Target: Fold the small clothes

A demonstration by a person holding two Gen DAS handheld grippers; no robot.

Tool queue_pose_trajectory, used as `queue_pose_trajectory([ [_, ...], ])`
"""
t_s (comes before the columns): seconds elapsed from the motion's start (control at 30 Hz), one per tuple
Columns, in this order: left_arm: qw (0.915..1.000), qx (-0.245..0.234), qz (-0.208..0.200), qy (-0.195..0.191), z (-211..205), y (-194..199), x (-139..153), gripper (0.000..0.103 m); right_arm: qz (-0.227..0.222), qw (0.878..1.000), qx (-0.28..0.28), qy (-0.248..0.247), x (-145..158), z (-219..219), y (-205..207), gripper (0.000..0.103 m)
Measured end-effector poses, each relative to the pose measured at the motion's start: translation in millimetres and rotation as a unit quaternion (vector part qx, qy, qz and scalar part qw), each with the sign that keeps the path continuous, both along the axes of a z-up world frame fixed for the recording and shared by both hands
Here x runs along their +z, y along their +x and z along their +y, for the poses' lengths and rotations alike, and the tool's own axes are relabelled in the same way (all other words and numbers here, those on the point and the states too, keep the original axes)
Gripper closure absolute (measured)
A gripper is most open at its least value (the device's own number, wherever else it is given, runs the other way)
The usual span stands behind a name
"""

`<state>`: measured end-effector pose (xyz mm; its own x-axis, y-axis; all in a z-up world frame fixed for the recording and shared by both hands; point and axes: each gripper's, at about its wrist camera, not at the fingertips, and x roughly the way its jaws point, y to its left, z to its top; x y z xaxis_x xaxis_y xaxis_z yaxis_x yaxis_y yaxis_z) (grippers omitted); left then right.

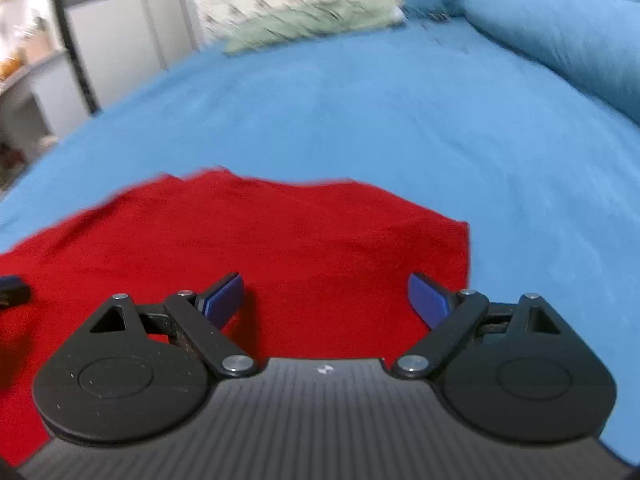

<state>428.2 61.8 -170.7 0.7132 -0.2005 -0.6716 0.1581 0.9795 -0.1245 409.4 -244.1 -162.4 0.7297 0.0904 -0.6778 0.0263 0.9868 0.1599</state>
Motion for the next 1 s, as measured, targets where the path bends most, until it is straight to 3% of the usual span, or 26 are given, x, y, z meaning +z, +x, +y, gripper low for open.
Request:
queue_pose_trajectory([
  [0.07, 1.0, -0.001, -0.008, 0.002, 0.9, -1.4, 5.7, 0.029, -0.014, 1.0, -0.009, 0.005, -2.4, -4.7, 3.0, 0.0],
  [0.2, 0.9977, 0.022, -0.034, 0.055, 5.6, -15.3, 8.8, 0.029, -0.019, 0.999, -0.008, -0.025, 6.3, 7.1, -2.1, 0.0],
  [0.33, 0.9977, 0.014, -0.062, 0.024, 22.6, -38.6, 15.6, 0.029, -0.046, 0.997, 0.054, -0.018, 15.1, 21.9, -17.7, 0.0],
  [0.5, 0.9965, -0.037, -0.075, 0.007, 17.5, -59.0, 21.2, 0.028, -0.043, 0.998, 0.047, -0.013, 15.4, 27.2, -32.7, 0.0],
  [0.6, 0.9968, -0.05, -0.06, 0.014, 11.0, -57.3, 12.6, 0.027, -0.041, 0.998, 0.044, -0.013, 15.6, 26.0, -53.4, 0.0],
  [0.67, 0.9987, -0.04, -0.028, 0.015, 11.3, -51.1, 0.5, 0.027, -0.023, 0.999, 0.036, -0.031, 8.2, 23.6, -67.7, 0.0],
  [0.73, 0.9988, -0.036, -0.033, 0.005, 14.8, -54.1, -4.9, 0.026, -0.028, 0.998, 0.037, -0.04, 2.0, 17.8, -80.0, 0.0],
  [0.87, 0.9987, -0.024, -0.031, 0.032, 3.5, -56.5, 5.1, 0.026, -0.025, 0.998, 0.036, -0.046, 3.0, 19.3, -80.7, 0.0],
  [1.0, 0.9993, -0.005, -0.032, 0.018, 10.4, -67.0, 35.3, 0.025, -0.038, 0.998, 0.04, -0.031, 26.3, 26.7, -92.8, 0.0],
])
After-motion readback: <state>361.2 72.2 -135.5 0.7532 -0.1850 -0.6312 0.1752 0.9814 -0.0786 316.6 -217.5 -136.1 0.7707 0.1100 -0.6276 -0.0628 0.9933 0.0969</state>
